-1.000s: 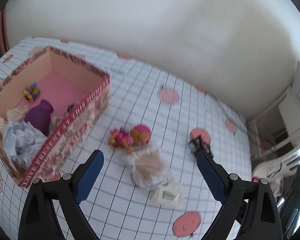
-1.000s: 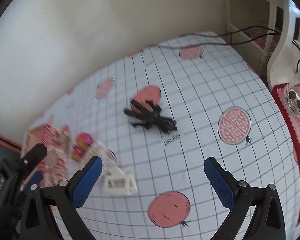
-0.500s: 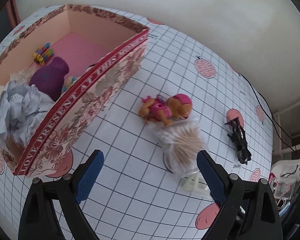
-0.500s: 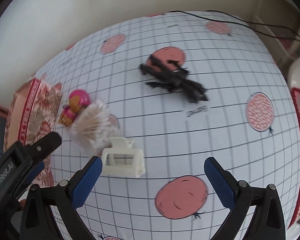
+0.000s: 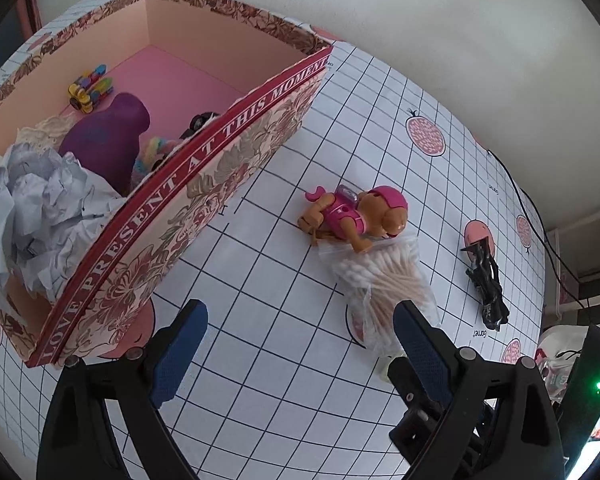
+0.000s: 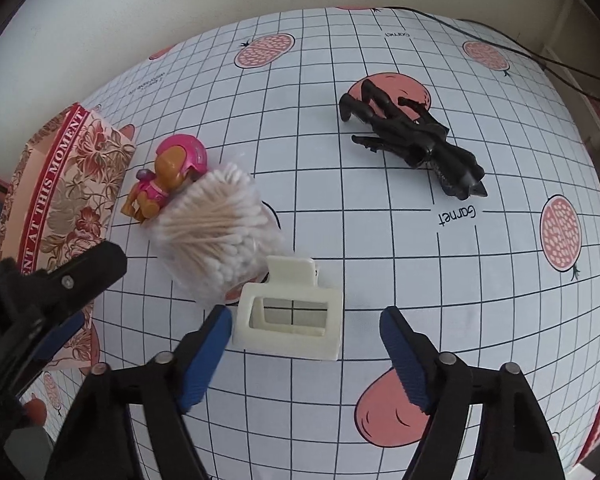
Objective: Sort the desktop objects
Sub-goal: 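Move both grippers toward the cotton swab bag and white plastic clip, then close the right gripper on the white clip while the left grips the swab bag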
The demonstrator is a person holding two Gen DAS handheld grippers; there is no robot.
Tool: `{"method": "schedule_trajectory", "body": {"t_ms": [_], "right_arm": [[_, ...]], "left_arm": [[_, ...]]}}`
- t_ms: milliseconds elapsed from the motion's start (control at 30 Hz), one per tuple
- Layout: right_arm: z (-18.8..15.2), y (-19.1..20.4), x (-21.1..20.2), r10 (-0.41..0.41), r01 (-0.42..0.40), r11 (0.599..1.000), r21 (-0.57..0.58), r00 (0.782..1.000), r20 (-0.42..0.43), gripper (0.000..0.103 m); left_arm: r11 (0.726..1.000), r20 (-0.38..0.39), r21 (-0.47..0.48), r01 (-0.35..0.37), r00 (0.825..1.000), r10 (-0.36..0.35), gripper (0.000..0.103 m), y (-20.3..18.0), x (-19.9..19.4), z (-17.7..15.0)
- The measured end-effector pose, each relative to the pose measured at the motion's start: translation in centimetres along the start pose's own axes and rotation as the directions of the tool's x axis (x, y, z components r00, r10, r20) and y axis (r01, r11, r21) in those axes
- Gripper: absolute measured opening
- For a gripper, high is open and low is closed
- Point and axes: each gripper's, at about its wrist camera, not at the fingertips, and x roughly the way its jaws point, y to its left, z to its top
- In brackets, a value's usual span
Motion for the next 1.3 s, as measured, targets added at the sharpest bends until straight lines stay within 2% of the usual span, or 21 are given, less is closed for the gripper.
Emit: {"method": "schedule_trajectory", "body": {"t_ms": [133, 300, 533, 667, 767, 1000, 1200, 1300], "right_arm": [[0.0, -0.4, 0.1, -0.010, 0.010, 1.000, 0.013, 1.000, 0.002, 0.057], [0.0, -1.9, -0.4, -0.016, 0.016, 0.999, 0.045, 1.000, 0.014, 0.055], [0.1, -5.8, -2.1, -0.023, 0.016, 0.988, 0.155, 0.999, 0.044, 0.054], [-1.0, -6.9, -3.3, -0.012, 0.001, 0.985, 0.173, 0.998, 0.064, 0.054], [-1.4, -7.9, -4.1, -0.011, -0.004, 0.982, 0.188, 0.997, 0.080, 0.054], [-0.2, -8.6, -3.0, -0.038, 0.022, 0.977, 0.213, 0.997, 0.070, 0.054], [0.1, -8.8, -3.0, -0.018, 0.000, 0.976, 0.220, 0.997, 0.080, 0.054], [0.0, -8.7, -2.8, -0.015, -0.001, 0.978, 0.208, 0.997, 0.072, 0.054]], "left_arm": [[1.000, -0.010, -0.005, 0.022, 1.000, -0.023, 0.094, 0.0, 0.3, 0.0], [0.998, -0.013, 0.012, 0.065, 0.998, -0.064, 0.094, -0.8, 0.7, -0.2], [0.992, 0.038, 0.052, 0.115, 0.992, -0.117, 0.094, -2.7, 1.1, -0.1], [0.993, 0.044, 0.090, 0.078, 0.996, -0.083, 0.094, -3.9, 2.6, -0.5], [0.989, 0.031, 0.122, 0.084, 0.996, -0.089, 0.094, -4.9, 3.5, -1.1], [0.981, 0.032, 0.183, 0.061, 0.997, -0.068, 0.094, -6.9, 4.9, -2.1], [0.974, 0.083, 0.228, -0.001, 0.996, -0.018, 0.092, -7.5, 5.1, -2.6], [0.968, 0.095, 0.249, -0.024, 0.996, 0.000, 0.087, -7.3, 5.0, -2.8]]}}
